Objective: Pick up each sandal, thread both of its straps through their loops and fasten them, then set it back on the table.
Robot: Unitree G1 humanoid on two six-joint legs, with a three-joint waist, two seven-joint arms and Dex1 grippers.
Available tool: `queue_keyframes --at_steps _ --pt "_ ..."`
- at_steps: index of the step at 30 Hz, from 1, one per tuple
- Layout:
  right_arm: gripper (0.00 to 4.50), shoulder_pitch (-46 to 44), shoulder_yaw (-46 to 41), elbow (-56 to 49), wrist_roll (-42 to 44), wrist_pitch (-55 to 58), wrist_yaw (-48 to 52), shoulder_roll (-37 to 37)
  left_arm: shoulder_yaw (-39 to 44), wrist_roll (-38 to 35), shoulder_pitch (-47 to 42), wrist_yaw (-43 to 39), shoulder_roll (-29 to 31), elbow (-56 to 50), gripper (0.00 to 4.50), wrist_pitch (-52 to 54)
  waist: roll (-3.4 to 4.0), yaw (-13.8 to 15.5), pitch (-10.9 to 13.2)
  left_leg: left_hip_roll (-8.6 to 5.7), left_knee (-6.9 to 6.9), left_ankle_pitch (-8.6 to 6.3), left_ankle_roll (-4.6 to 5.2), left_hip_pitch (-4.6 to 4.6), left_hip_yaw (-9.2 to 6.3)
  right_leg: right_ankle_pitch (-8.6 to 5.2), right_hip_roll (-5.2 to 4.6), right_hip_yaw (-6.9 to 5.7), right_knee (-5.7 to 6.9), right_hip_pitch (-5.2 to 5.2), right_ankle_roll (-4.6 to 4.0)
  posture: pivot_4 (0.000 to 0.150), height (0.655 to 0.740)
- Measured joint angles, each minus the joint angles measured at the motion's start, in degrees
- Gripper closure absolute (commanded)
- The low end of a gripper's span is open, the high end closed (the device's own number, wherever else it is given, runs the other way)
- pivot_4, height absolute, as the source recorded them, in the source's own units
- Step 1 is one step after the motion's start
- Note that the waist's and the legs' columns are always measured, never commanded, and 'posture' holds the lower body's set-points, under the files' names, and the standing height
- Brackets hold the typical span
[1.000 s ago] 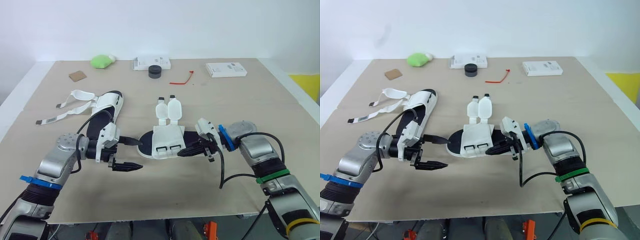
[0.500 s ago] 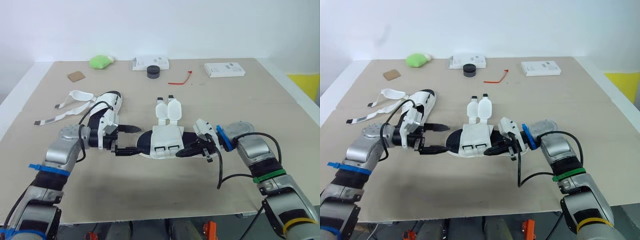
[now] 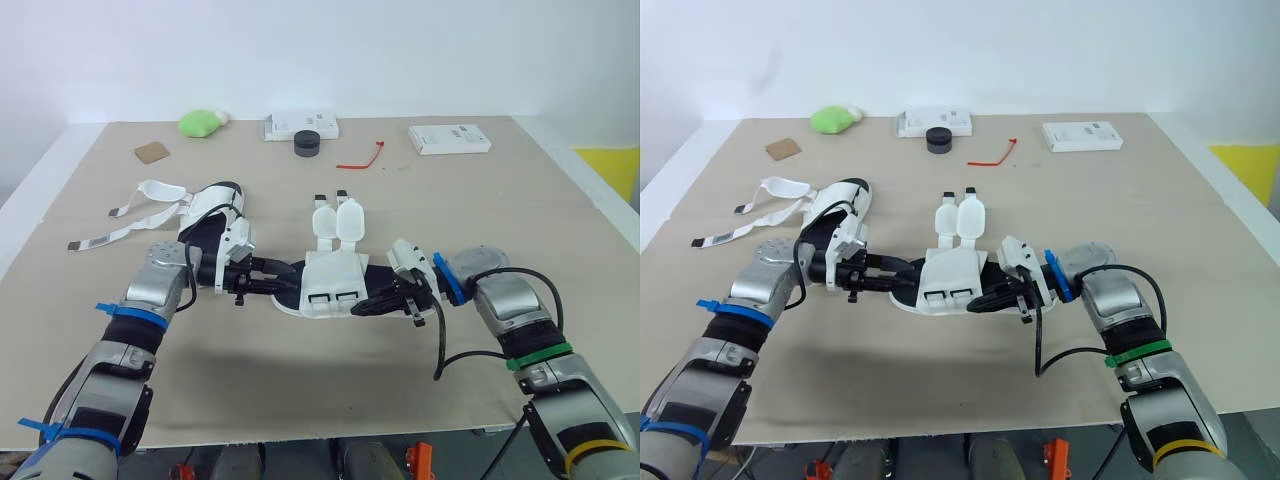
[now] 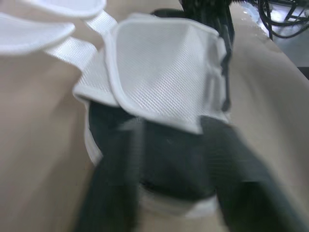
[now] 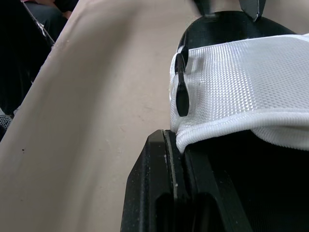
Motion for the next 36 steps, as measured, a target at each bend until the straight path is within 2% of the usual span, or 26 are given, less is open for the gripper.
queue_keyframes --at_steps 1,11,21,30,36 --pt "4.5 0.1 0.0 -0.1 0.0 0.1 0.0 0.0 0.0 0.4 -0.5 -0.1 -0.4 1.0 4.42 -0.4 0.0 0.1 0.0 0.0 0.0 0.0 0.0 0.0 -0.01 0.0 0.01 -0.01 0.01 0.0 0.0 0.15 0.74" --pt "4.5 0.4 -0.4 -1.5 0.0 2.1 -0.8 0.7 -1.9 6.7 -3.5 -3.9 -0.8 7.2 4.42 -11.3 0.0 -0.2 0.0 0.07 0.0 -0.02 -0.01 0.01 -0.01 0.0 0.08 0.0 0.04 -0.01 -0.03 0.15 0.74" --pt "4.5 0.9 -0.4 -3.1 0.0 3.0 -1.3 1.3 -2.9 9.0 -2.9 -7.0 0.4 7.4 4.42 -19.1 0.01 -0.2 0.0 0.35 0.0 -0.06 -0.02 0.04 -0.01 0.0 0.38 0.0 0.04 -0.02 -0.17 0.15 0.74" --pt "4.5 1.6 -0.6 -4.7 0.1 4.3 -2.2 1.1 -2.8 9.2 -3.2 -7.3 0.1 8.7 4.42 -20.8 0.02 -0.2 0.0 0.42 0.01 -0.08 0.01 0.08 -0.01 -0.02 0.46 0.0 0.1 -0.01 -0.23 0.15 0.74" --pt "4.5 3.1 -1.5 -6.6 0.3 5.4 -2.3 0.2 -2.7 9.3 -3.0 -6.0 -3.2 9.3 4.42 -19.9 0.08 0.2 -0.1 0.4 0.02 -0.08 0.0 0.08 -0.01 -0.02 0.46 0.0 0.1 0.0 -0.24 0.15 0.74"
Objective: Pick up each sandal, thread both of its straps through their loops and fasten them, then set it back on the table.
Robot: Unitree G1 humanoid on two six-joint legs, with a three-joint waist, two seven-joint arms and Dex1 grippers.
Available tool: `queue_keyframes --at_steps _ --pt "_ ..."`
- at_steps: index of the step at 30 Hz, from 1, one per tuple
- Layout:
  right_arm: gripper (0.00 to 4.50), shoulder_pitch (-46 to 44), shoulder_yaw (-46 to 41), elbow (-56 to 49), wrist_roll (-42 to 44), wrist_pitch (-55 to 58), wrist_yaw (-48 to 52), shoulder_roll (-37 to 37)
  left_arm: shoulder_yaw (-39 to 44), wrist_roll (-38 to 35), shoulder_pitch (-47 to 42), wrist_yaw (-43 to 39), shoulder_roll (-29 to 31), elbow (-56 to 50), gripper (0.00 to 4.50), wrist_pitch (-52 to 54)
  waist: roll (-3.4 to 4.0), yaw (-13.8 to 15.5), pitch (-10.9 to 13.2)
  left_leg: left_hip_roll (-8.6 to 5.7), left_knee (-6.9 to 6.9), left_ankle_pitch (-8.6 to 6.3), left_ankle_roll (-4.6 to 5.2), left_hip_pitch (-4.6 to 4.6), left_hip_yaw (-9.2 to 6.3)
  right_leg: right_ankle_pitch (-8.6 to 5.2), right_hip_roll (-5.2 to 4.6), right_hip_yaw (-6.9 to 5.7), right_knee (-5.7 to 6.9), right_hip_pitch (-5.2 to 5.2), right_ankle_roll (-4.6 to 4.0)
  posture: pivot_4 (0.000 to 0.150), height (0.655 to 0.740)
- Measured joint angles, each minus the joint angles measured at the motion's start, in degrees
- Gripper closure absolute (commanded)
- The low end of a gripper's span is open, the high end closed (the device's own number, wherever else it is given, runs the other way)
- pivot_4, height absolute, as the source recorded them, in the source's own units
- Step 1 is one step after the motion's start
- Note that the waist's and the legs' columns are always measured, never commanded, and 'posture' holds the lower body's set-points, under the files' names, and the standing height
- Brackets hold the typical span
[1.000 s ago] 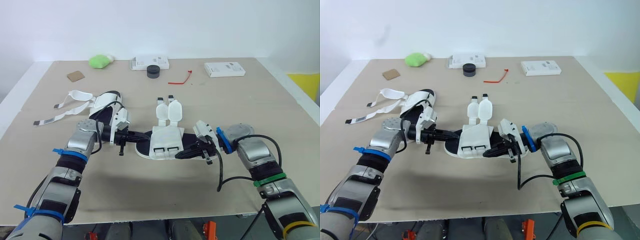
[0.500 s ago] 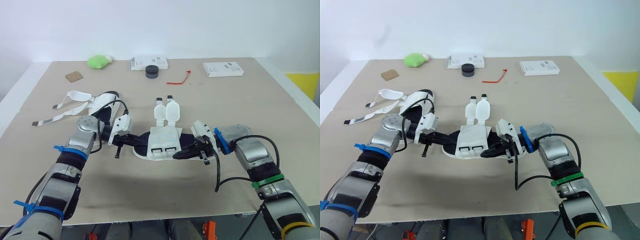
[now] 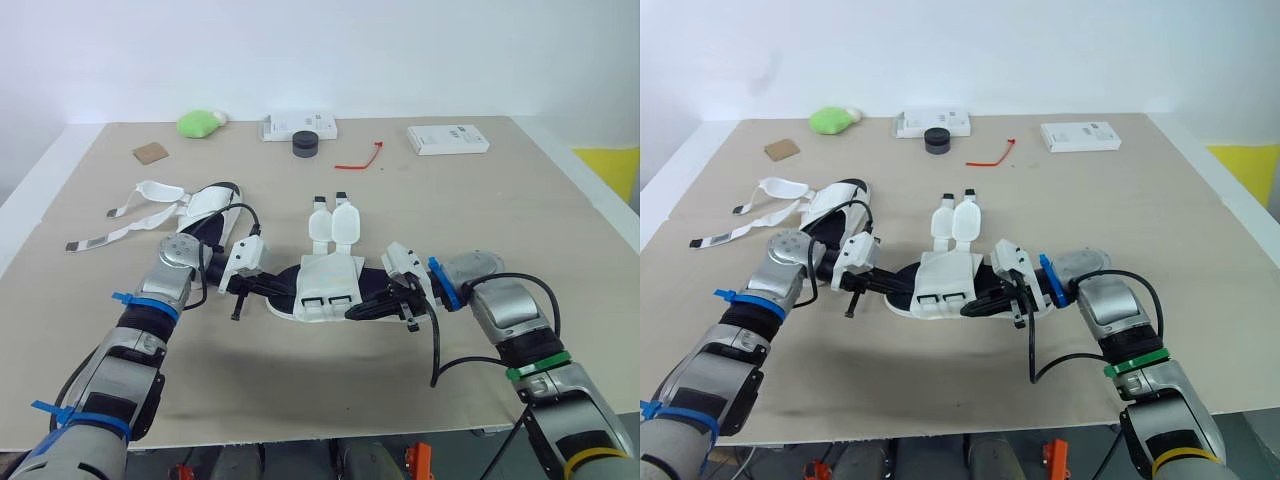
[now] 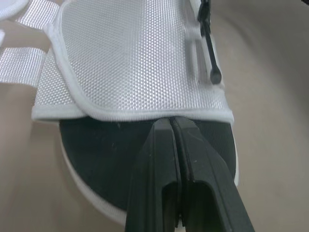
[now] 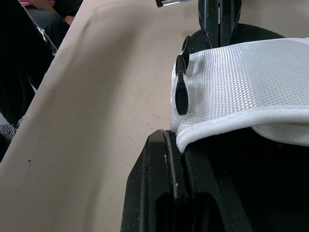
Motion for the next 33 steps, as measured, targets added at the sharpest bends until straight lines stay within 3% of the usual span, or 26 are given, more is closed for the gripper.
queue_keyframes --at_steps 12,23,33 --pt "4.5 1.2 -0.8 -1.8 0.1 1.7 -0.4 -0.1 0.2 0.1 0.1 0.7 -2.8 0.6 4.42 0.3 0.0 0.1 0.0 -0.01 0.04 0.0 -0.01 -0.01 0.0 0.01 0.0 0.0 0.0 0.02 0.02 0.15 0.74" --pt "4.5 2.4 -0.9 -5.2 0.1 3.9 -2.5 -0.2 0.5 0.2 -3.0 0.2 -3.4 10.8 4.42 -5.3 0.01 0.1 -0.4 -0.01 0.08 0.0 -0.01 0.1 -0.02 0.04 0.01 0.0 0.0 0.12 0.03 0.15 0.74" --pt "4.5 2.7 -0.9 -8.0 0.2 7.0 -3.6 -0.6 1.5 -0.2 -1.8 -0.3 -3.4 11.8 4.42 -5.3 0.24 0.1 -0.6 -0.01 0.05 -0.02 0.0 0.11 -0.02 -0.02 0.01 0.0 0.0 0.12 -0.03 0.15 0.74"
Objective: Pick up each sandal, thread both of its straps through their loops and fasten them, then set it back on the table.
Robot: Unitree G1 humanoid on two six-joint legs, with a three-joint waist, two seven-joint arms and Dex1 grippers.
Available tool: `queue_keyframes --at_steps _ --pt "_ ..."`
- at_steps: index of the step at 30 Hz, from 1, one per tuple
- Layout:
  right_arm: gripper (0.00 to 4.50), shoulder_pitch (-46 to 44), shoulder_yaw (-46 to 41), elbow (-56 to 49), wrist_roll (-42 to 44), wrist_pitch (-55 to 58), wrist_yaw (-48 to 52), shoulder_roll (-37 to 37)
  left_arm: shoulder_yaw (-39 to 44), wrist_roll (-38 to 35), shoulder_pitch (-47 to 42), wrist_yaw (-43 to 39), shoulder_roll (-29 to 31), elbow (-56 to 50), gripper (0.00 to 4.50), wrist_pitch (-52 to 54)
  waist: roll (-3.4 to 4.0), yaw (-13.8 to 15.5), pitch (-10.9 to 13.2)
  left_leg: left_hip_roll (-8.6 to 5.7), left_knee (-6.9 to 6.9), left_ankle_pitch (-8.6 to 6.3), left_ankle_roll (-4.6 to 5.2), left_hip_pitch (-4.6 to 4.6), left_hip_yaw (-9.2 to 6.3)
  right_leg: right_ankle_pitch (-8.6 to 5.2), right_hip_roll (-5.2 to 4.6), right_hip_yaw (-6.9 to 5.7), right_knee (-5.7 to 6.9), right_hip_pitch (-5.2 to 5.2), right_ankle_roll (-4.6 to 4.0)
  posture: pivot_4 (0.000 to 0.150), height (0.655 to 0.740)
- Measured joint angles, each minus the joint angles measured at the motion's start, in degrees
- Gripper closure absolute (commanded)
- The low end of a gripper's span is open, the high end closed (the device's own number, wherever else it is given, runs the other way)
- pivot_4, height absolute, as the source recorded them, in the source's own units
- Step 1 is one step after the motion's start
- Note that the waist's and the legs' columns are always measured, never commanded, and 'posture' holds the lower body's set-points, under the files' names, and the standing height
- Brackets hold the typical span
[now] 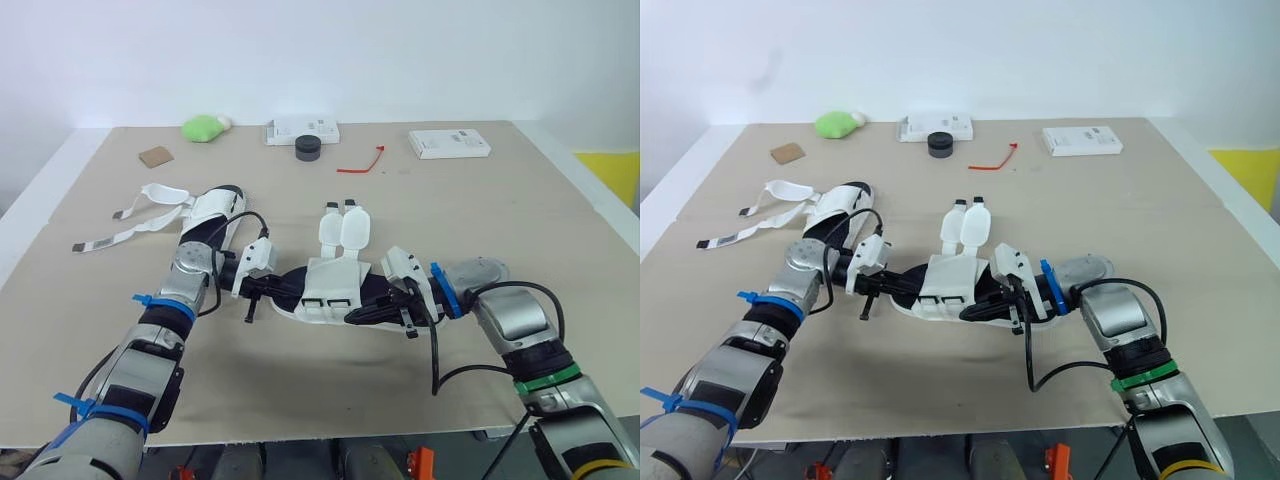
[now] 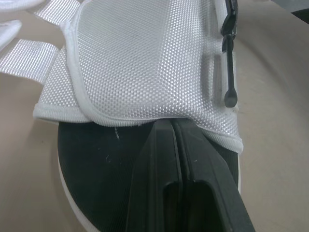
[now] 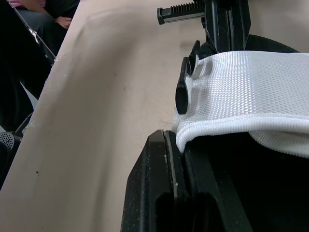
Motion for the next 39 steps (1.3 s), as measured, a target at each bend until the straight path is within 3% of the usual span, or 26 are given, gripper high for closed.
queue_keyframes --at_steps 32,39 --pt "4.5 -0.6 0.0 3.5 1.2 -2.1 1.0 -1.5 1.2 -1.0 4.2 -0.7 0.0 -5.1 4.42 1.3 0.09 0.1 -0.2 -0.02 0.01 -0.06 -0.06 0.0 0.0 -0.08 -0.03 0.0 -0.02 0.05 0.0 0.15 0.74" --pt "4.5 -0.6 0.0 3.7 1.1 -1.9 1.2 -2.2 2.0 -1.0 4.4 2.4 -1.9 -4.4 4.42 1.5 0.3 0.3 -0.4 -0.1 0.2 -0.04 -0.07 0.01 -0.06 -0.2 -0.03 0.03 -0.02 0.27 -0.15 0.15 0.74"
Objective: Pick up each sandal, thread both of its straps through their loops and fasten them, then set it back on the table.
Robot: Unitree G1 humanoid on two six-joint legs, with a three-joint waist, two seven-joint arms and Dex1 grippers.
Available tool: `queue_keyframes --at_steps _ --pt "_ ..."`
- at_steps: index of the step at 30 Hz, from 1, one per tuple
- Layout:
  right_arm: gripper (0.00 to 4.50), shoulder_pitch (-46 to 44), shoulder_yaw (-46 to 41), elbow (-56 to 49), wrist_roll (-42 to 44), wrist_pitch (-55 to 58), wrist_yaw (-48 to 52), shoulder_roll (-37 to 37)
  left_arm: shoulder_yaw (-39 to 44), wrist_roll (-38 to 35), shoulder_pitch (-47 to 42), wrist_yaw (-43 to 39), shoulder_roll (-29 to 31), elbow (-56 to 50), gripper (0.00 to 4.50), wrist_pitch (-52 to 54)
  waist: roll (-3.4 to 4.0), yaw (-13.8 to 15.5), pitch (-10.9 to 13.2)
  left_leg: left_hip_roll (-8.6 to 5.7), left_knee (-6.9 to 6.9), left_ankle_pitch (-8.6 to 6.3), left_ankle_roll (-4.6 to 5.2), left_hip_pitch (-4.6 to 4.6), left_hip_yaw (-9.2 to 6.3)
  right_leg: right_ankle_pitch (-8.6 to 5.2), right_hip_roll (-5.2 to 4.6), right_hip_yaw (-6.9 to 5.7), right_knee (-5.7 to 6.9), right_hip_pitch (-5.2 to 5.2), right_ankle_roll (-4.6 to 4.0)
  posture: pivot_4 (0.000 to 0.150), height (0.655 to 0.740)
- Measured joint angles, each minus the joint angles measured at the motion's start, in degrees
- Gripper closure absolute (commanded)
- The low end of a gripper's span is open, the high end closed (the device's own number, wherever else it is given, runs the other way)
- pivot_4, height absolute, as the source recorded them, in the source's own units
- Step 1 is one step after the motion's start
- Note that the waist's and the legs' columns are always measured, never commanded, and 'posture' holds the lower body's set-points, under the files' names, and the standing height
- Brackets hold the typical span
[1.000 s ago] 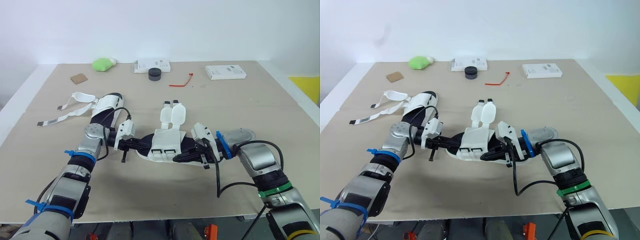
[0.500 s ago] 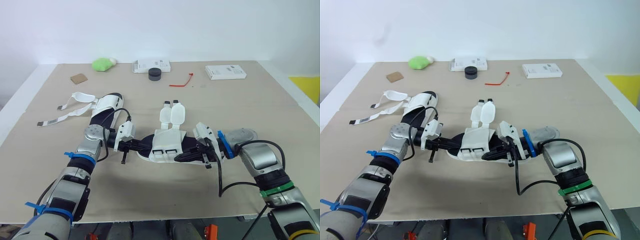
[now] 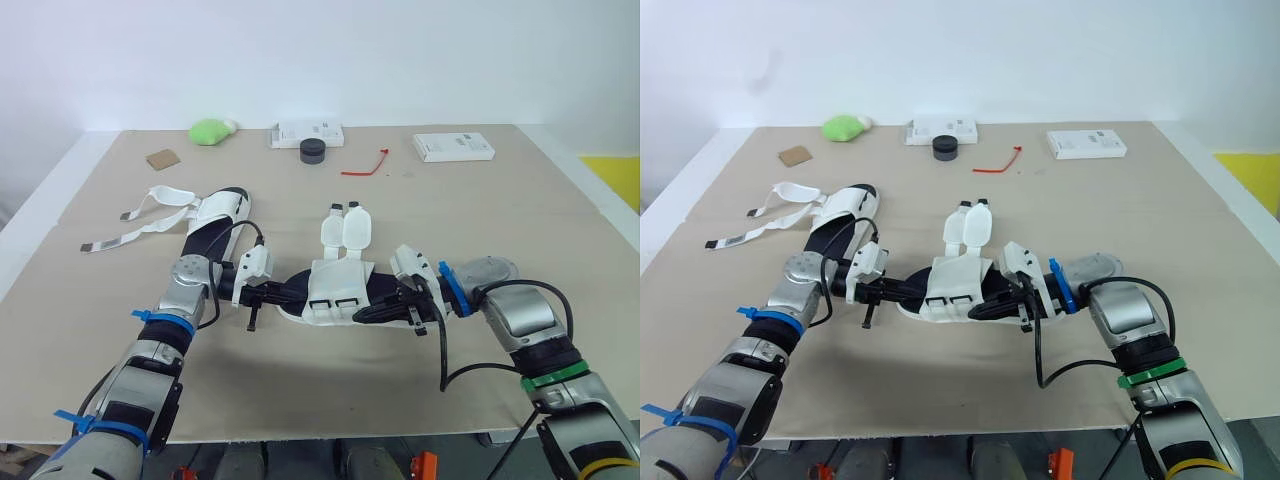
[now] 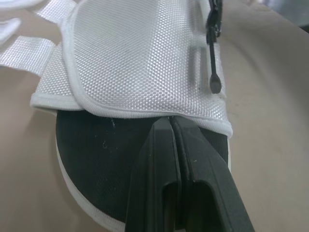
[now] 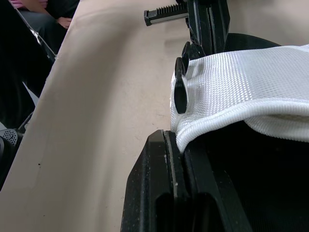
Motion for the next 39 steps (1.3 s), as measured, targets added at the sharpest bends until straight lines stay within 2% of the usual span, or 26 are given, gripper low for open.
queue_keyframes --at_steps 11,21,39 --pt "4.5 -0.1 0.0 -0.1 0.5 0.5 0.3 -0.1 0.4 -0.8 -0.6 -3.6 0.5 -2.0 4.42 4.5 -0.07 -0.3 0.1 0.0 -0.12 0.0 -0.01 -0.15 0.02 0.02 0.06 0.07 0.0 -0.18 0.2 0.15 0.74" --pt "4.5 0.2 -0.2 -0.8 0.6 1.1 -0.5 -0.2 0.1 1.3 -5.3 -2.4 -1.3 6.9 4.42 -2.8 -0.08 -0.2 0.1 -0.01 -0.03 0.02 0.0 -0.14 0.0 -0.04 0.08 0.1 0.0 -0.15 0.1 0.15 0.74" --pt "4.5 1.0 -1.1 -2.7 1.6 2.4 -1.5 -0.9 2.6 1.3 -9.6 -2.5 -2.6 10.6 4.42 4.1 -0.17 -0.3 0.3 -0.01 -0.1 0.03 -0.01 -0.5 0.0 0.06 0.12 0.12 0.0 -0.53 0.27 0.15 0.74"
